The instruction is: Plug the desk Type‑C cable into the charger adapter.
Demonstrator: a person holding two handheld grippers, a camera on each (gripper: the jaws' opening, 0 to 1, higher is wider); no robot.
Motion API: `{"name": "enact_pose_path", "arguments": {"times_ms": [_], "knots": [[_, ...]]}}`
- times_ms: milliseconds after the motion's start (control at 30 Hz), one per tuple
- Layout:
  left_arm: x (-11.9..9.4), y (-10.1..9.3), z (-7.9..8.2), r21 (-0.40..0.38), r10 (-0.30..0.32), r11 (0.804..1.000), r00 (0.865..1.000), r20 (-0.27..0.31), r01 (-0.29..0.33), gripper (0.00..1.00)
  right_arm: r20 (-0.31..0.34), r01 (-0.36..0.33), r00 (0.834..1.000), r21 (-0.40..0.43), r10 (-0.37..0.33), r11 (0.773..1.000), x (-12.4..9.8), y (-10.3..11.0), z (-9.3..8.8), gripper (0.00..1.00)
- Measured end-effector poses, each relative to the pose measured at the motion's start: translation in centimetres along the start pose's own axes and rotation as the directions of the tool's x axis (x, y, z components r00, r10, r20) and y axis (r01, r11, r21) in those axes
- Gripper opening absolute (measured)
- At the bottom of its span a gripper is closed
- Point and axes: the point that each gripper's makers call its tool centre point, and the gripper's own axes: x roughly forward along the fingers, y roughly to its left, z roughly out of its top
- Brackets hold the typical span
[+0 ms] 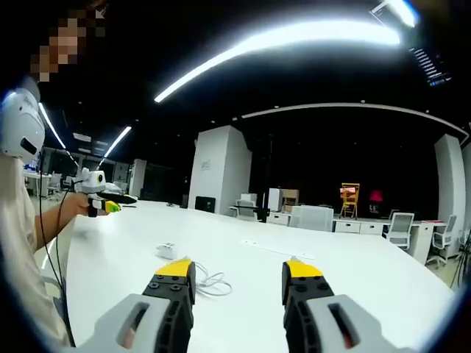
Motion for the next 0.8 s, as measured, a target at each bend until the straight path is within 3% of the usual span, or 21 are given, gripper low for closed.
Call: {"name": "enact_pose_path", "arguments": {"times_ms": [800], "knots": [[2.4,-0.6,-0.3,-0.006,-0.049,0.999,0.994,-0.098,0.049,0.58,-0.009,-0.007,1.0,-0.009,0.007,1.0,-0.1,0.3,-0.1,0.48]]}}
